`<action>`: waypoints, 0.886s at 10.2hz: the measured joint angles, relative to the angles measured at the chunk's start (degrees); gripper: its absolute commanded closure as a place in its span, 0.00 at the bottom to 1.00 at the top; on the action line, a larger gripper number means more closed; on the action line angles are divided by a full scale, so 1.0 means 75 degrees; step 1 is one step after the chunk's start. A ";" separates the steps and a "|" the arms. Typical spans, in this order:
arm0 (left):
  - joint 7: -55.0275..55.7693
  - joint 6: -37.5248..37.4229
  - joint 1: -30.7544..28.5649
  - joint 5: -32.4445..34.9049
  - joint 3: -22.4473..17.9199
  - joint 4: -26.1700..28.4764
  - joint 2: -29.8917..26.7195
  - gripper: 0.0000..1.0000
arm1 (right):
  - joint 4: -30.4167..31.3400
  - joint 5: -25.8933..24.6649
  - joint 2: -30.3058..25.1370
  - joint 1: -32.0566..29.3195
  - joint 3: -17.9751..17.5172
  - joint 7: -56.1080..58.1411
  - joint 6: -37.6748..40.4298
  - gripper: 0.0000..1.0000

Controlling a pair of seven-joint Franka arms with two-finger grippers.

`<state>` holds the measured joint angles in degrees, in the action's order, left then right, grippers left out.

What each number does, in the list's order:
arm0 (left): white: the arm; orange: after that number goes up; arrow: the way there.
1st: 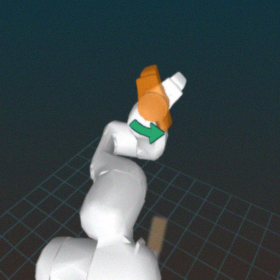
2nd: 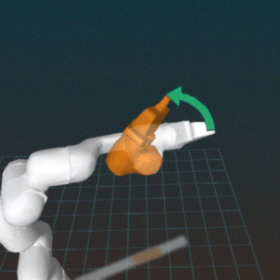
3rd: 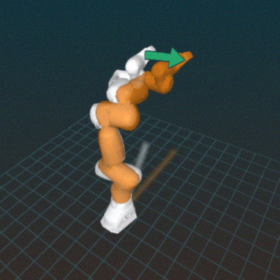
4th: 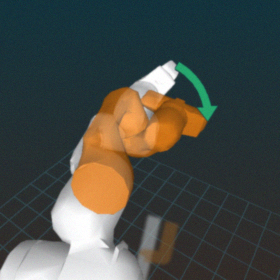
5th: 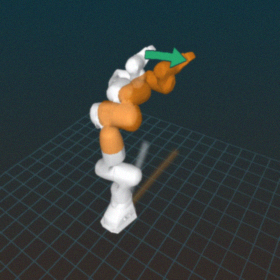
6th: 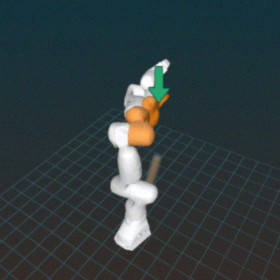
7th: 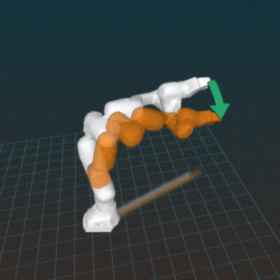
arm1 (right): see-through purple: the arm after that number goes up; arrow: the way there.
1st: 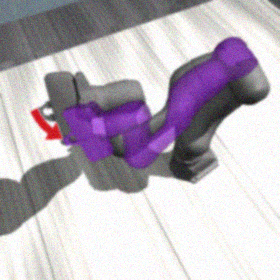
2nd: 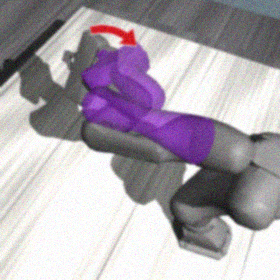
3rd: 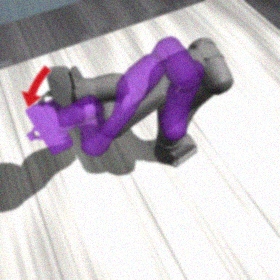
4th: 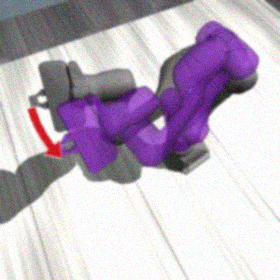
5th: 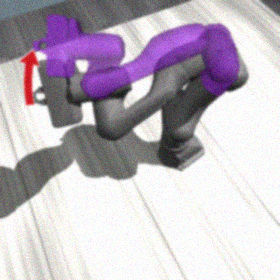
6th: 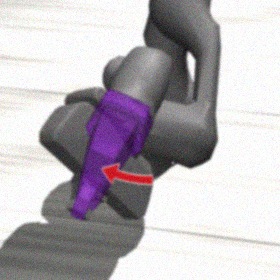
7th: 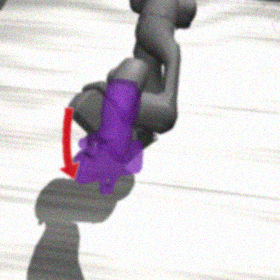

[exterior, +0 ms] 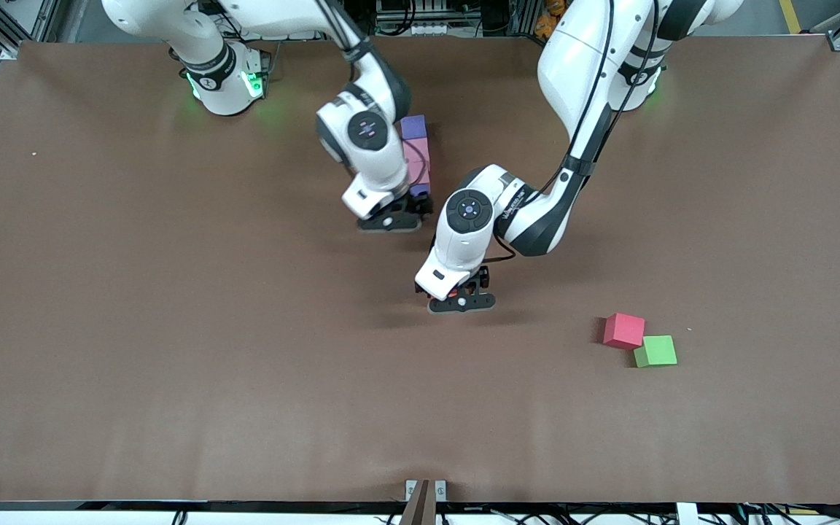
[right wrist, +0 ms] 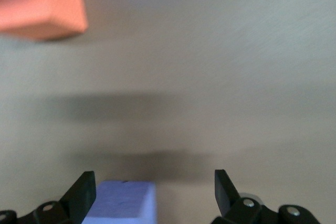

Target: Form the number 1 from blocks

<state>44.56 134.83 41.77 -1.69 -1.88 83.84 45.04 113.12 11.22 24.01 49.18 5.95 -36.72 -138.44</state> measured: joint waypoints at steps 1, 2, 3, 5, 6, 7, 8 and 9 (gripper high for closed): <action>0.0000 0.0001 0.0012 0.0000 -0.0001 -0.0011 0.0038 0.25 | 0.0008 -0.0022 -0.0347 -0.0459 0.0009 0.0537 0.0485 0.00; 0.0000 0.0004 0.0035 0.0000 -0.0003 -0.0021 0.0098 0.50 | 0.0023 -0.0083 -0.0665 -0.0929 0.0016 0.1338 0.0930 0.00; 0.0000 0.0010 0.0077 0.0000 -0.0005 -0.0035 0.0175 0.79 | 0.0029 -0.0166 -0.0868 -0.1352 0.0020 0.2396 0.1354 0.00; 0.0000 0.0026 0.0176 0.0000 -0.0027 -0.0092 0.0263 1.00 | -0.0194 -0.0194 -0.0999 -0.2110 0.0096 0.4429 0.2335 0.00; 0.0000 0.0026 0.0211 -0.0001 -0.0035 -0.0137 0.0259 1.00 | -0.0575 -0.0265 -0.1008 -0.2450 0.0205 0.4917 0.2951 0.00; 0.0000 0.0019 0.0268 -0.0011 -0.0037 -0.0170 0.0247 1.00 | -0.1129 -0.0428 -0.1025 -0.2758 0.0273 0.5162 0.3669 0.00; 0.0014 -0.0041 0.0344 -0.0042 -0.0035 -0.0183 0.0214 1.00 | -0.1761 -0.0572 -0.1051 -0.2972 0.0340 0.5221 0.4336 0.00; 0.0104 -0.0239 0.0434 -0.0090 -0.0033 -0.0192 0.0153 1.00 | -0.2297 -0.0644 -0.1123 -0.3055 0.0494 0.5225 0.4748 0.00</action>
<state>45.34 133.04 45.03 -2.37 -2.13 82.40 46.19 95.90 6.39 15.58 26.27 9.66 2.47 -102.83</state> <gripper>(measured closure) 0.396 0.000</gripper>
